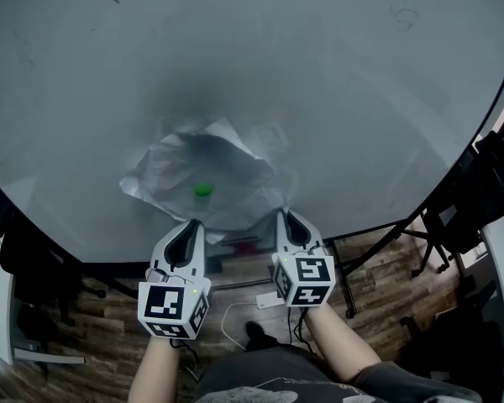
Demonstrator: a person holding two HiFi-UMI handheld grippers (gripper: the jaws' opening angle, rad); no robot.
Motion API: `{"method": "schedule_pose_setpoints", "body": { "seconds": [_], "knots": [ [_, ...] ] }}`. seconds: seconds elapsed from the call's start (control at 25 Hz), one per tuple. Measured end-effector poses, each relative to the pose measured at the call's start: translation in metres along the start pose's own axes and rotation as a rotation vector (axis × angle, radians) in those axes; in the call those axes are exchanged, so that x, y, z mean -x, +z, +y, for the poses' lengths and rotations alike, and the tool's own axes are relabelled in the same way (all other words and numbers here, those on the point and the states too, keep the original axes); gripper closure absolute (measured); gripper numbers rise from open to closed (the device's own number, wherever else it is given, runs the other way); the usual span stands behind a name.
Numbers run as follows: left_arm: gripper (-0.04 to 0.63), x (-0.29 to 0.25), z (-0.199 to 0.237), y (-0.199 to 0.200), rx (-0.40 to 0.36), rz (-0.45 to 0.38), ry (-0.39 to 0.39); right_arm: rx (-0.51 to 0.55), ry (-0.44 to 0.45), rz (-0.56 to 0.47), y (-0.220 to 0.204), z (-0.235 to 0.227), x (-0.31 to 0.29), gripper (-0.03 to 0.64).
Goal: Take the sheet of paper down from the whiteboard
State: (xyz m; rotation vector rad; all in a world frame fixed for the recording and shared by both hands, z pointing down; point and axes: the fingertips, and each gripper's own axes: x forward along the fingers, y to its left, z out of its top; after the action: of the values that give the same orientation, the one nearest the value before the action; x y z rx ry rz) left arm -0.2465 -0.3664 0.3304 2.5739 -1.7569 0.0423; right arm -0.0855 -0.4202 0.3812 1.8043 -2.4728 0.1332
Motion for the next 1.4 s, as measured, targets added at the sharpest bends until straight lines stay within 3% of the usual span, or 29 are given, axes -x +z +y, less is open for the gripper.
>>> {"method": "schedule_pose_setpoints", "body": {
  "seconds": [0.28, 0.36, 0.44, 0.64, 1.04, 1.2, 1.4],
  "knots": [
    [0.575, -0.002, -0.004, 0.026, -0.049, -0.082, 0.02, -0.008, 0.009, -0.001, 0.001, 0.0, 0.0, 0.586],
    [0.49, -0.004, -0.009, 0.035, -0.066, -0.115, 0.011, -0.009, 0.011, -0.001, 0.001, 0.0, 0.0, 0.586],
    [0.454, -0.009, -0.01, 0.042, -0.083, -0.144, 0.015, -0.008, 0.011, -0.005, 0.003, 0.0, -0.001, 0.586],
    [0.432, -0.016, -0.011, 0.06, -0.158, -0.23, 0.075, -0.008, 0.016, 0.001, 0.0, 0.0, -0.001, 0.586],
    [0.428, -0.026, -0.004, 0.061, -0.263, -0.249, 0.239, -0.002, 0.026, 0.003, 0.0, 0.001, -0.001, 0.586],
    [0.448, -0.027, -0.003, 0.062, -0.261, -0.241, 0.304, 0.002, 0.026, 0.0, 0.0, 0.0, -0.001, 0.586],
    [0.471, -0.029, -0.002, 0.061, -0.198, -0.243, 0.276, -0.012, 0.046, 0.001, 0.0, 0.0, 0.0, 0.591]
  ]
}}
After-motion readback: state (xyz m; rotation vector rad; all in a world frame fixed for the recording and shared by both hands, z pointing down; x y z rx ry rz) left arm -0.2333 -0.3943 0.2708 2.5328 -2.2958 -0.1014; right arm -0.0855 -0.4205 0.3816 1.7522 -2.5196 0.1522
